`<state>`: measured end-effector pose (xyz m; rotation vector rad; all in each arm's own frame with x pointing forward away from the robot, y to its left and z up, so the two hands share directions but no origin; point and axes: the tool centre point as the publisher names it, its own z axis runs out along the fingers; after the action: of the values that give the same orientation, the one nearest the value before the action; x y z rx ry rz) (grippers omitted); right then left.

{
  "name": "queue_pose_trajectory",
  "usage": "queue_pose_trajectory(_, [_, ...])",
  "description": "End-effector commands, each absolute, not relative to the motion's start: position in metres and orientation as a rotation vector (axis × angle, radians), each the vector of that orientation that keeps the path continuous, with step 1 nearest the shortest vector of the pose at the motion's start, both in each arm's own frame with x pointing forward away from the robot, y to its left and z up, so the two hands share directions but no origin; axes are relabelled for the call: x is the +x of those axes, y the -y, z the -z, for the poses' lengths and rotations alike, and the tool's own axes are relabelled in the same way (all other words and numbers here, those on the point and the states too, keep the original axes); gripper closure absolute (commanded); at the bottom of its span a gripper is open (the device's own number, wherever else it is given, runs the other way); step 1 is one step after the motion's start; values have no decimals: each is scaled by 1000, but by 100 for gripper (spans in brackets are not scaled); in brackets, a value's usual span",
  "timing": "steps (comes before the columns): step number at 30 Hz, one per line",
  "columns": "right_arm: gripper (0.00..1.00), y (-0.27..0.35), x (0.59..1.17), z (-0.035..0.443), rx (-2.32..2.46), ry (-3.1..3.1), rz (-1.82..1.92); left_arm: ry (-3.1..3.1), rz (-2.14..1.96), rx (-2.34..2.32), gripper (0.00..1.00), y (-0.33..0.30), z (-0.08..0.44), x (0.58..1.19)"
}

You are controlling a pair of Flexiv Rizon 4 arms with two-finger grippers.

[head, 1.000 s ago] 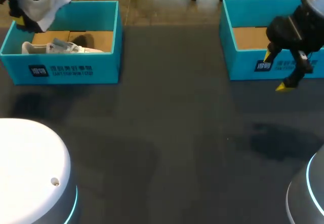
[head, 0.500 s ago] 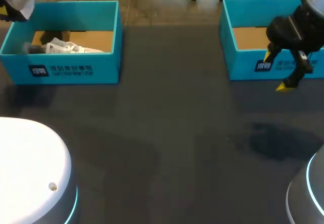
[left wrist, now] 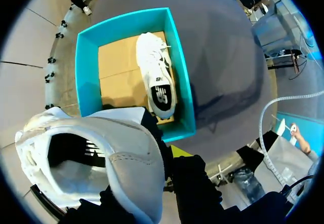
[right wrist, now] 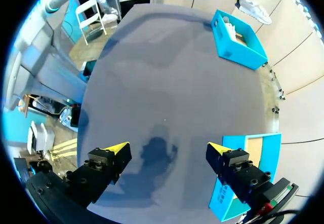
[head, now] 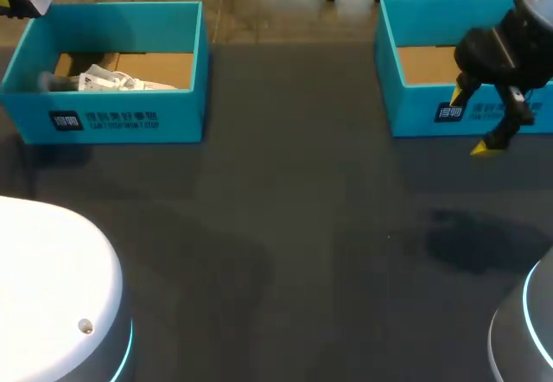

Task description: Take the shoe out of the shoebox, open the shoe tongue, remove and reinsert the insole, then place the shoe into the shoebox

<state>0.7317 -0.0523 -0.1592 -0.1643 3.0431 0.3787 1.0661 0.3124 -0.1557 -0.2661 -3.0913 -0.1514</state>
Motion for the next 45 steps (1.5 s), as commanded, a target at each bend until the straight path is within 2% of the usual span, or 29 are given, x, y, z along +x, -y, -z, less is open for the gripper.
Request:
queue_pose_trajectory(1, [0,51,733,160,-165,-3046,-375,3072,148,-265,100,-313,153,1074])
queue_pose_trajectory(18, [0,51,733,160,-165,-3046,-375,3075,135,-301,100,-317,151,1076])
queue_pose_trajectory(25, [0,51,733,160,-165,-3046,-375,3104,290,-716,100,-333,146,1090])
queue_pose_trajectory(29, [0,51,733,160,-165,-3046,-375,2957,439,-1166,100,-337,149,1098])
queue_pose_trajectory(36, [0,51,733,160,-165,-3046,-375,2663,288,-1749,100,-357,156,1117])
queue_pose_trajectory(45, [0,51,733,160,-165,-3046,-375,2348,341,-2052,100,-360,149,1131])
